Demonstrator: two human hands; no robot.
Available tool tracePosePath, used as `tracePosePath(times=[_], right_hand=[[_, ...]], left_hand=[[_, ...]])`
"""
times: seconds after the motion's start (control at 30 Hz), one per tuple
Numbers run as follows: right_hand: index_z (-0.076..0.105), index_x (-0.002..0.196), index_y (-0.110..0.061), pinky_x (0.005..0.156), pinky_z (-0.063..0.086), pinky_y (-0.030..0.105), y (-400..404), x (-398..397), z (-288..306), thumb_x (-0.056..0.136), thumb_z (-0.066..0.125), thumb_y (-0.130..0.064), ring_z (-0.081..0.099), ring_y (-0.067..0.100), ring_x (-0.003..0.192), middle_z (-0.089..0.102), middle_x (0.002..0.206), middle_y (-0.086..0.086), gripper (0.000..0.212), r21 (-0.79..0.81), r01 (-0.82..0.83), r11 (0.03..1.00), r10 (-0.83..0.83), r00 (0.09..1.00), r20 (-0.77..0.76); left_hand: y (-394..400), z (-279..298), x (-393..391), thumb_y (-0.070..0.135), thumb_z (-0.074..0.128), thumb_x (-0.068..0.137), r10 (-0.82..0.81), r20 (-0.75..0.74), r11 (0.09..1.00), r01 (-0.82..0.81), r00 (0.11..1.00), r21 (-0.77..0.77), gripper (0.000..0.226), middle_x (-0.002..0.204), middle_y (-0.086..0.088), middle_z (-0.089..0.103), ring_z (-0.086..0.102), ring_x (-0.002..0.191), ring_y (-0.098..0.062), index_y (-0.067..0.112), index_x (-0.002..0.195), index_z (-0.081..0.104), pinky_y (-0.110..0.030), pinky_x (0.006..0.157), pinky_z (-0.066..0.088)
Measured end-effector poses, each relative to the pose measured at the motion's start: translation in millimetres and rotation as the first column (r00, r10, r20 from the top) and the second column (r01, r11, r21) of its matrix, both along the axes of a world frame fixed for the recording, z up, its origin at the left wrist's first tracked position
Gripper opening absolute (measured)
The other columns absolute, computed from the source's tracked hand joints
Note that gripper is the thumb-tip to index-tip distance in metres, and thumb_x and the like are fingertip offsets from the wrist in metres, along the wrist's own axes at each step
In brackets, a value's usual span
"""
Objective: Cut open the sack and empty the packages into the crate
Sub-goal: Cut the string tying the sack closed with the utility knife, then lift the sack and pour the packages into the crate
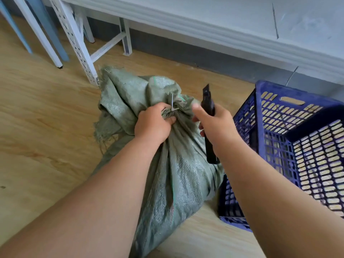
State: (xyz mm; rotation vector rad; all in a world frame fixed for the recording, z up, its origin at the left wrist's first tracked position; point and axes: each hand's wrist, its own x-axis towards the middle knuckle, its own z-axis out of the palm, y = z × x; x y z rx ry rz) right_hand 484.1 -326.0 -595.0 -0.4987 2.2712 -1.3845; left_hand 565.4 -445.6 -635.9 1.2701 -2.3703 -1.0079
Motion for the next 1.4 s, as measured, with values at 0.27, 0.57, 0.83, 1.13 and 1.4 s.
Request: tracePosePath(times=[0.27,0.57,0.83,1.13,1.4], right_hand=[[0.069,0.076,-0.026,0.060,0.047,0.021,-23.6,4.3,0.2,0.073,0.081,-0.032,0.057,0.002,0.059,0.064,0.065,-0.013,0.014,-0.100,0.005,0.995,-0.019,0.990,-0.139],[0.068,0.086,-0.013,0.067,0.053,0.040,-13.5,-13.1,14.3,0.078,0.071,-0.020,0.054,0.017,0.063,0.062,0.071,0.001,0.011,-0.177,0.120,0.977,-0.117,0.993,0.027],[0.063,0.072,-0.021,0.049,0.044,0.026,6.0,-52.0,59.9,0.079,0.072,-0.014,0.049,0.012,0.050,0.068,0.078,0.011,0.014,-0.424,0.162,0.891,-0.108,0.983,0.150],[0.059,0.087,-0.016,0.048,0.041,0.026,59.9,-152.4,126.3,0.080,0.068,-0.014,0.045,0.014,0.051,0.069,0.075,0.003,0.011,-0.474,0.200,0.857,-0.118,0.973,0.198],[0.065,0.086,-0.008,0.047,0.043,0.021,116.5,-230.4,143.7,0.082,0.071,-0.011,0.047,0.009,0.050,0.076,0.077,0.004,0.008,-0.324,0.173,0.930,-0.135,0.981,0.138]], left_hand=[[12.8,12.0,-3.9,0.036,0.061,0.088,-0.009,0.086,0.951,0.035,0.996,-0.306,0.031,0.119,0.006,0.061,0.047,0.112,-0.026,0.038,0.118,0.057,-0.040,0.081,0.040],[14.4,41.7,-12.2,0.048,0.065,0.081,-0.217,-0.069,0.883,0.165,0.974,-0.440,0.044,0.130,0.016,0.049,0.033,0.126,-0.017,0.046,0.123,0.053,-0.041,0.102,0.017],[25.5,76.2,-36.2,0.045,0.055,0.091,-0.263,-0.064,0.900,0.221,0.963,-0.377,0.016,0.091,0.014,0.067,0.054,0.090,-0.013,0.037,0.094,0.069,-0.037,0.086,0.033],[37.6,181.2,-139.5,0.028,0.045,0.099,-0.485,-0.182,0.867,0.444,0.855,-0.226,0.025,0.074,0.015,0.067,0.057,0.069,-0.002,0.031,0.103,0.070,-0.019,0.060,0.039],[77.2,220.5,-225.3,0.018,0.052,0.097,-0.174,-0.485,0.899,0.339,0.857,0.277,0.023,0.080,0.000,0.065,0.057,0.061,-0.009,0.013,0.116,0.064,-0.015,0.051,0.048]])
